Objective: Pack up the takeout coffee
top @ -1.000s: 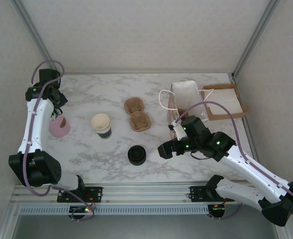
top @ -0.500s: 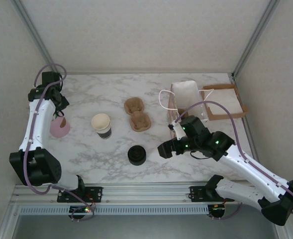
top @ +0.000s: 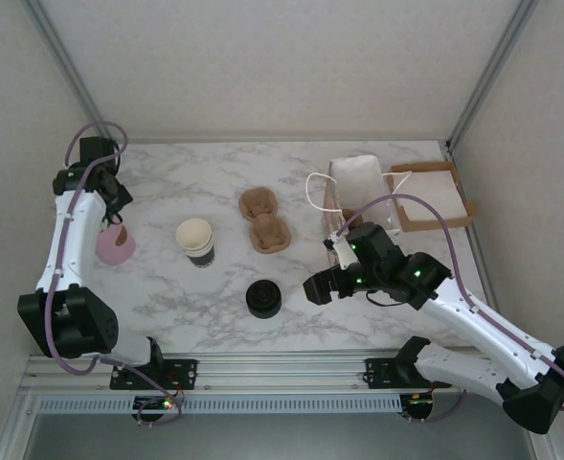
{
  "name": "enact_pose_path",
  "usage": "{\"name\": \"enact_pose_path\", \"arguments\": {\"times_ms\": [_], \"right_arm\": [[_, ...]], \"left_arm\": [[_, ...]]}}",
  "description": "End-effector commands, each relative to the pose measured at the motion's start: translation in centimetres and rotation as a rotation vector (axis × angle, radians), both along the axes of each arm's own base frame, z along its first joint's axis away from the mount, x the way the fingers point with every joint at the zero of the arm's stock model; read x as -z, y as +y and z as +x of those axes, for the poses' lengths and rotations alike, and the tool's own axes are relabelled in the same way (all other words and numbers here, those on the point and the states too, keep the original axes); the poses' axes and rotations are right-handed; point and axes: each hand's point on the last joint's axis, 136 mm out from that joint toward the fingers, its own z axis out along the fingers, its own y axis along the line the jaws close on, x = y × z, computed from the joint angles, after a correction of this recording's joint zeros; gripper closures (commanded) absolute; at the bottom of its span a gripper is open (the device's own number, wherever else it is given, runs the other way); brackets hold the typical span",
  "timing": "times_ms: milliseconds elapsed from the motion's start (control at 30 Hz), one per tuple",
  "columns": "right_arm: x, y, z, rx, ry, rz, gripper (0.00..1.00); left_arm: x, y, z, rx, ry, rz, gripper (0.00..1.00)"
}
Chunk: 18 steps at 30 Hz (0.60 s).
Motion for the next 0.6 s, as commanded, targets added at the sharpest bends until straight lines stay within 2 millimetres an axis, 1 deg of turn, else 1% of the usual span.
{"name": "enact_pose_path", "arguments": {"times_ms": [0, 200, 333, 467, 567], "right_arm": [[-1.3, 0.4, 0.4, -0.012, -0.039, 0.012, 0.01], [-1.5, 0.4, 0.3, -0.012, -0.041, 0.015, 0.01], [-1.6, 0.2, 0.3, -0.005, -0.044, 0.012, 0.01], [-2.4, 0.0, 0.3, 0.004, -0.059, 0.029, 0.01], [-3.2, 0.0, 0.3, 0.013, -0.073, 0.051, 0.01]], "left_arm": [[-3.2, 0.4, -0.9, -0.004, -0.047, 0.039, 0.95], [-5.0, 0.4, -1.2, 0.002, -0.067, 0.065, 1.0], [-6.5, 0.2, -1.4, 0.01, -0.097, 0.068, 1.0], [-9.3, -0.2, -2.1, 0.019, -0.164, 0.076, 1.0], [-11.7, -1.0, -2.5, 0.047, -0.235, 0.056, 1.0]]}}
